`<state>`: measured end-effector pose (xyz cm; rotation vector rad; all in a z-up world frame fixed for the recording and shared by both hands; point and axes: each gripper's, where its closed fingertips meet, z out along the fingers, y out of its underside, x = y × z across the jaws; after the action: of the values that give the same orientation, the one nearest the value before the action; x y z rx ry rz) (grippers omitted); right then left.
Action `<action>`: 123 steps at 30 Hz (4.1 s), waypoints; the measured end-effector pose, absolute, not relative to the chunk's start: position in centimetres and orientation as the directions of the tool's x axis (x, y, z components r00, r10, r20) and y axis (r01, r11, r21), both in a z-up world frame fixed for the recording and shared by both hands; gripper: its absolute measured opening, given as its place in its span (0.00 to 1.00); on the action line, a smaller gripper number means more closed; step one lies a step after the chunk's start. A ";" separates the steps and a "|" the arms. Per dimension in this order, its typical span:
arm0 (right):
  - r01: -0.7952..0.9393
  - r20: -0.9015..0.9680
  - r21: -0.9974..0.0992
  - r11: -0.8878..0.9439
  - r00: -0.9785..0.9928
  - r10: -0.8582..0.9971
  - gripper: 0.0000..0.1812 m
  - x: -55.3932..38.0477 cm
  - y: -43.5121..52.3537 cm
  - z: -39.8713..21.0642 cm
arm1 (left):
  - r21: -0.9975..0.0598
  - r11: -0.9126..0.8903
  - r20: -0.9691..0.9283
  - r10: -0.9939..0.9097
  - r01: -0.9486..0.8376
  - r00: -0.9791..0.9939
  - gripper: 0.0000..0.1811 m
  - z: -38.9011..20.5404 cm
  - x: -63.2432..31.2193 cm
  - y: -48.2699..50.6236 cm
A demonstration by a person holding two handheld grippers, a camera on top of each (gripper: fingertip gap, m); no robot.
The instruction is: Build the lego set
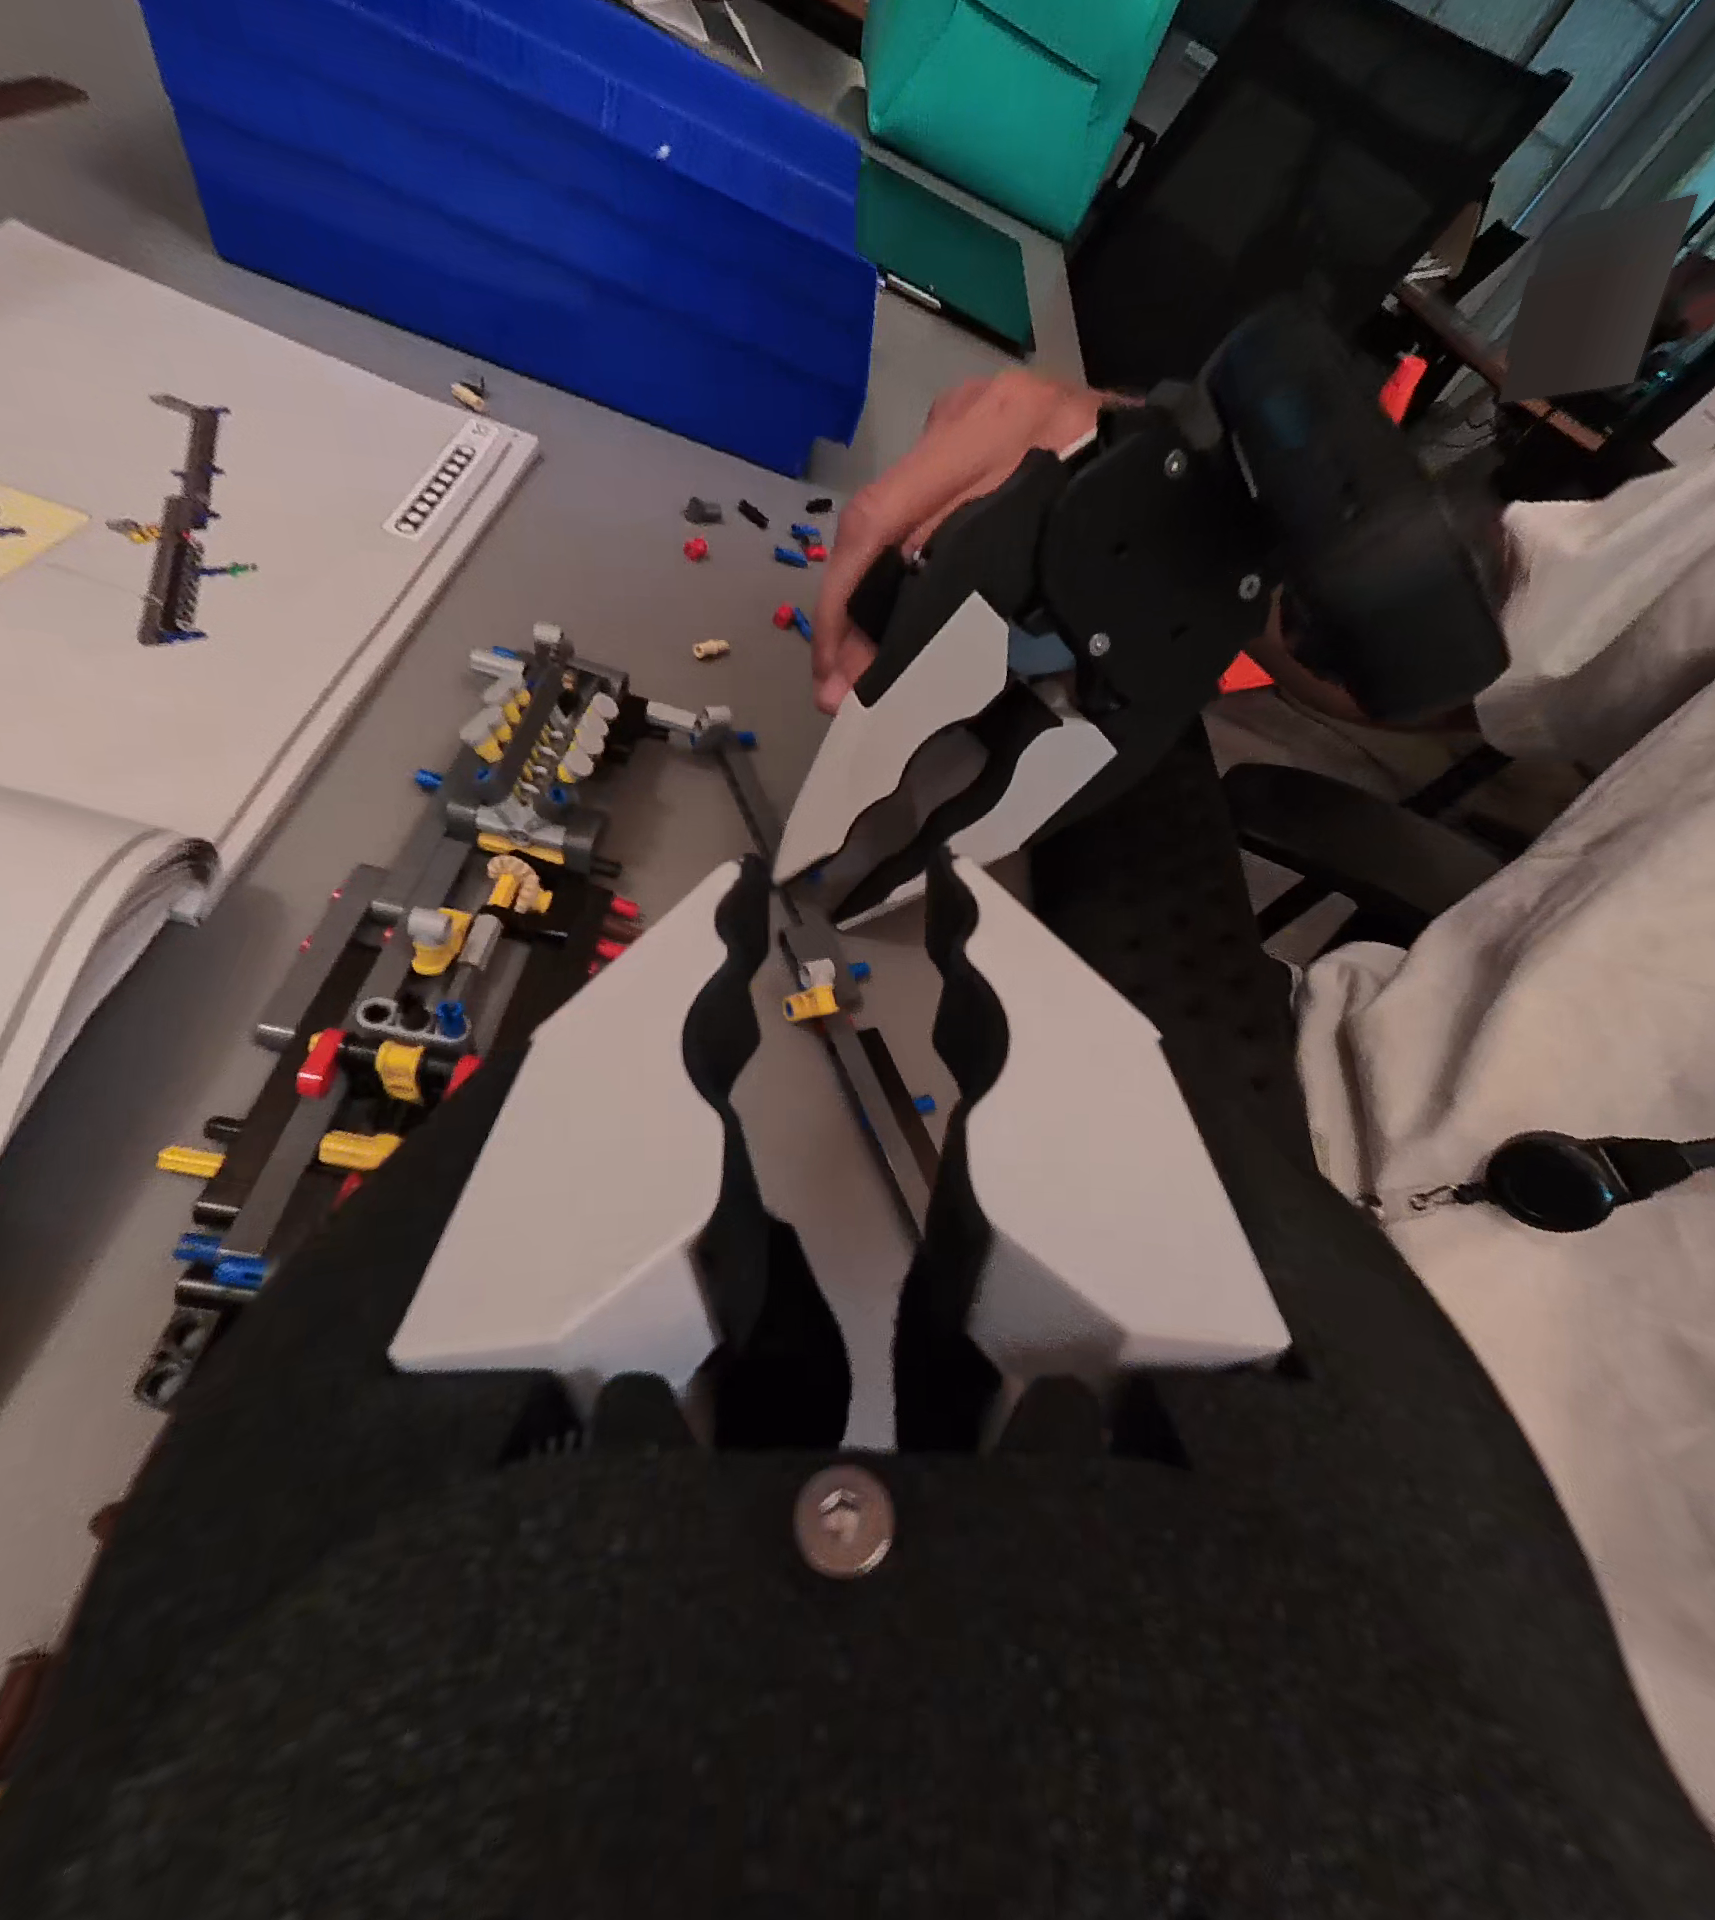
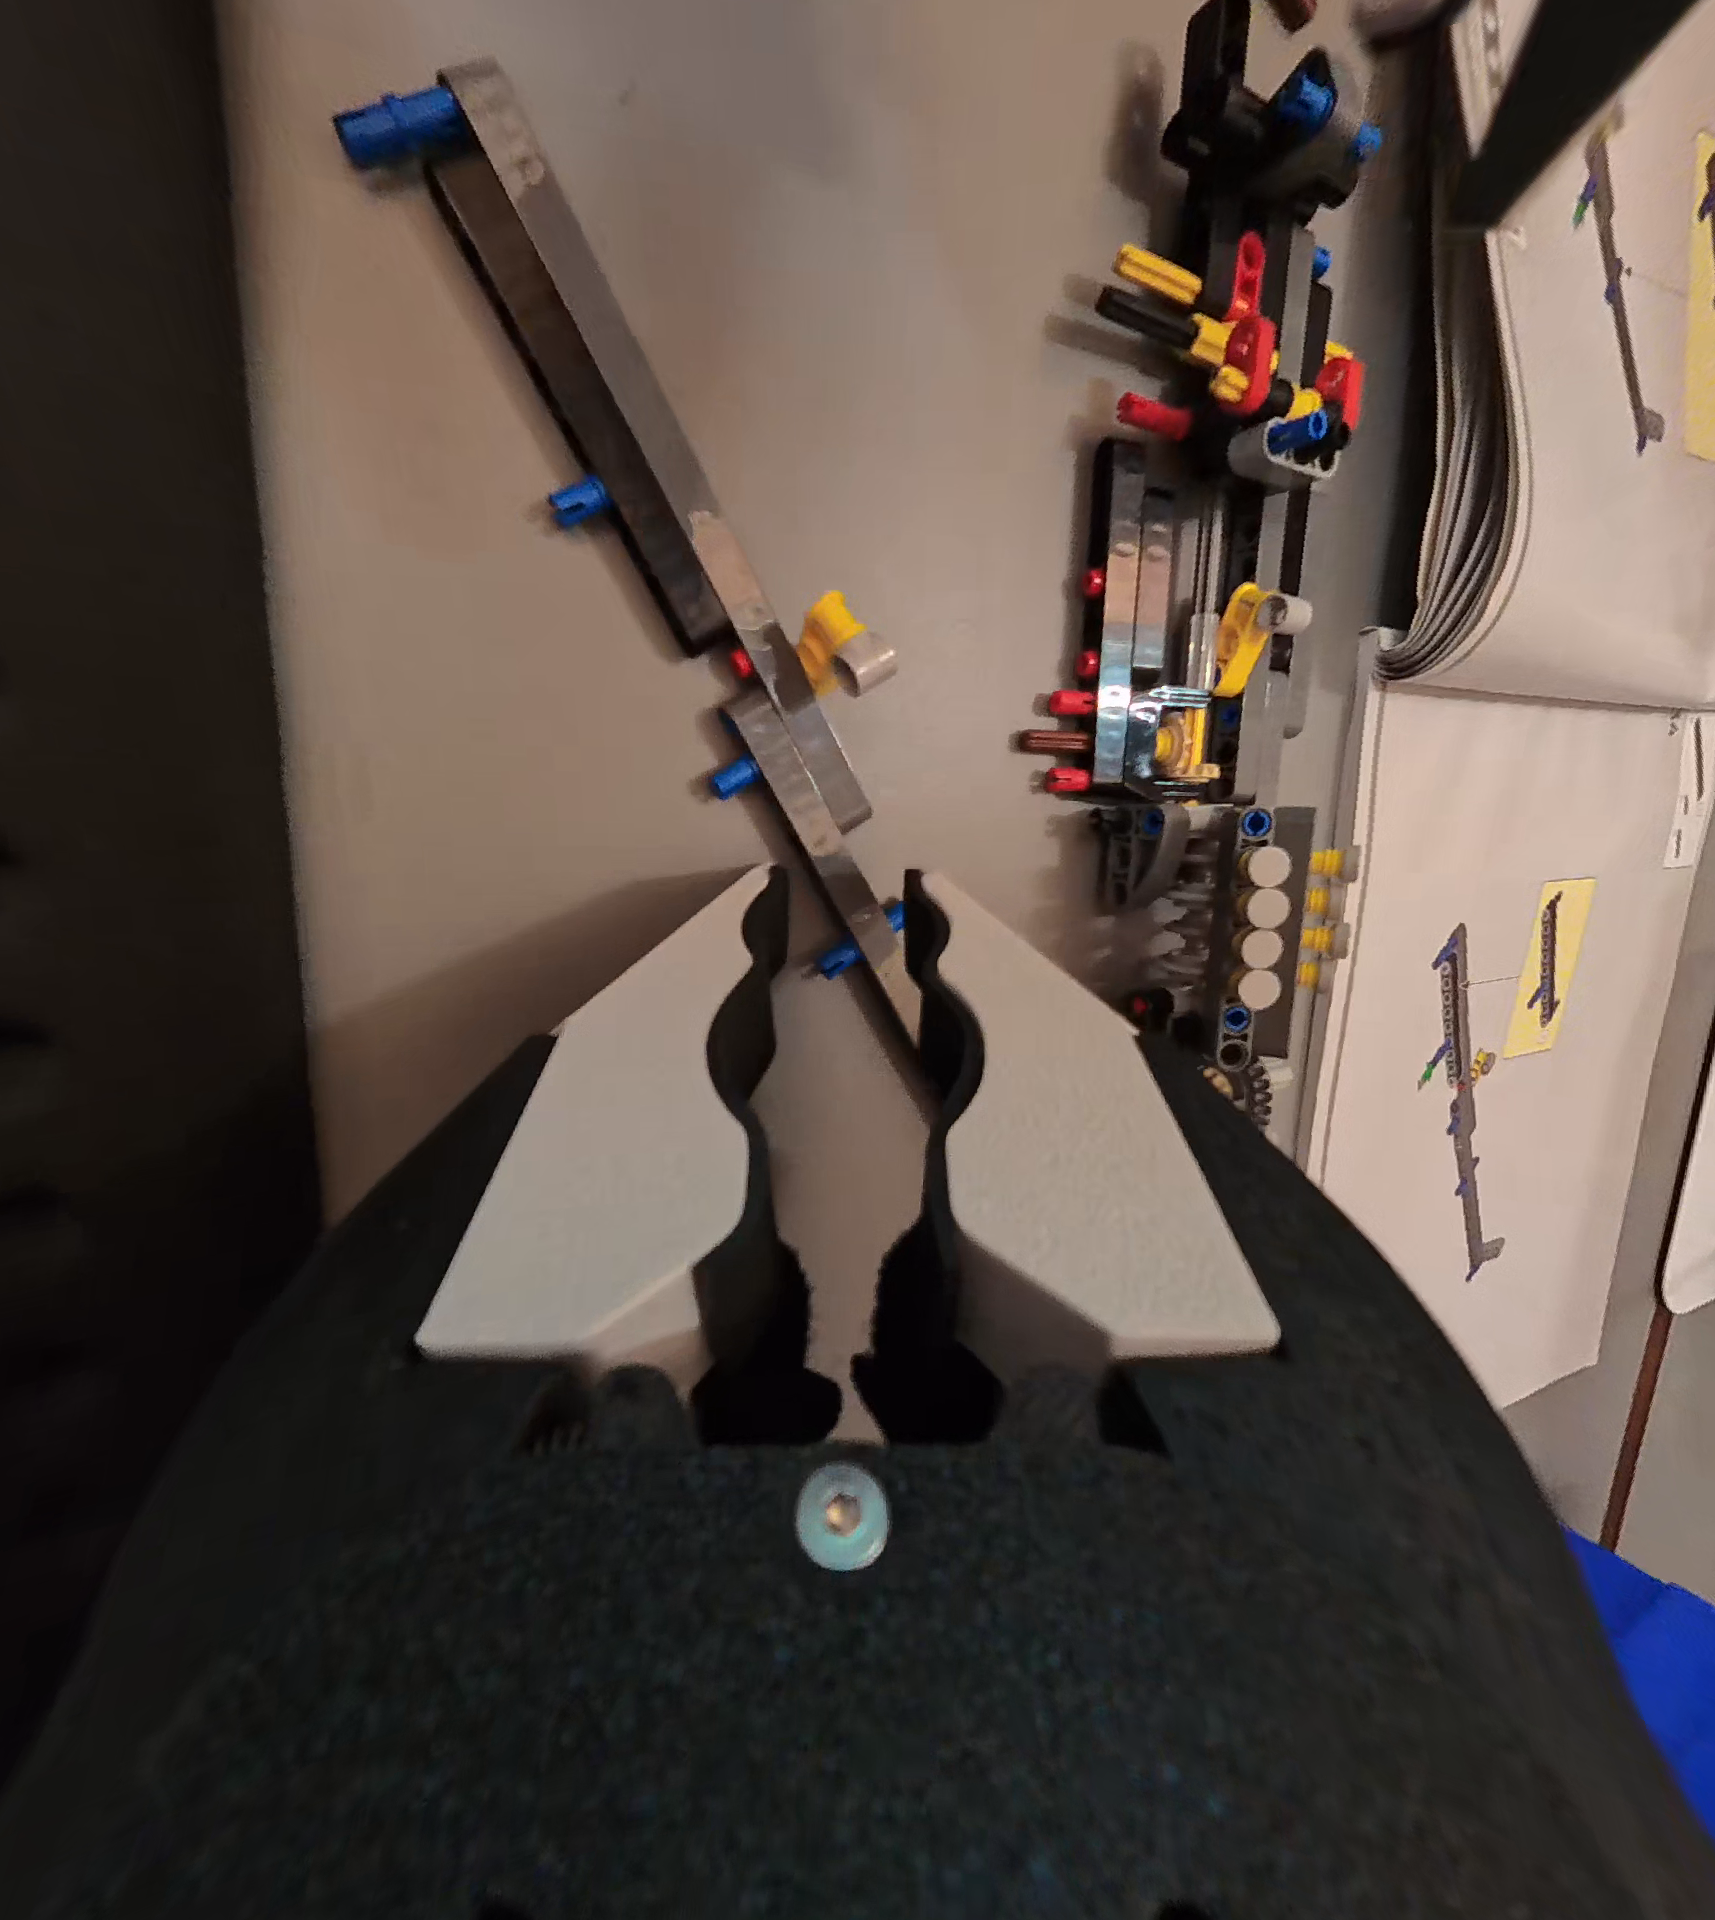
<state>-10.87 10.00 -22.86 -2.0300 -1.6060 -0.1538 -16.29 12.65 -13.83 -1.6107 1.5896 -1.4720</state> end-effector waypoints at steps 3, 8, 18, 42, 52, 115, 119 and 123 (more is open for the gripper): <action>0.904 0.410 -0.391 -0.171 0.337 0.847 0.11 -10.9 9.8 -22.2 | -0.888 -0.216 0.312 -0.931 -0.405 -0.189 0.18 -13.2 -15.8 13.2; 0.579 0.329 -0.758 -0.301 0.737 0.590 0.08 -8.4 11.0 -17.4 | -0.920 -0.100 0.145 -0.985 -0.379 -0.091 0.35 -12.0 -13.2 14.0; 0.055 0.022 -0.979 -0.198 0.985 0.169 0.02 0.0 9.4 -13.7 | -0.682 0.155 -0.115 -0.988 -0.715 -0.105 0.30 -16.2 6.1 18.4; -0.108 -0.174 -0.972 -0.210 0.929 0.328 0.03 -0.9 9.2 -13.6 | -0.617 0.155 -0.109 -0.988 -0.771 -0.111 0.27 -22.2 13.0 19.1; -0.097 -0.173 -0.969 -0.229 0.923 0.343 0.03 -1.3 9.3 -13.9 | -0.627 0.144 -0.110 -0.989 -0.765 -0.096 0.26 -22.2 13.1 19.2; -0.342 -0.278 -0.771 -0.537 0.940 -0.198 0.13 11.5 19.7 -20.4 | -0.571 -0.212 0.024 -0.970 -0.793 0.243 0.21 -23.4 -1.7 27.2; -0.371 -0.297 -0.706 -0.603 0.928 -0.224 0.16 11.2 19.8 -22.5 | -0.578 -0.226 0.039 -0.967 -0.784 0.250 0.19 -23.4 -1.7 27.4; -0.226 -0.147 -0.757 -0.613 0.973 -0.177 0.03 10.8 20.5 -21.3 | -0.577 -0.262 0.104 -0.963 -0.774 0.248 0.21 -23.0 -1.5 27.2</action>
<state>10.79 20.46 -21.32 -2.2447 0.2804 0.0715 -1.51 27.16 -23.05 -2.1174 1.5852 -0.6266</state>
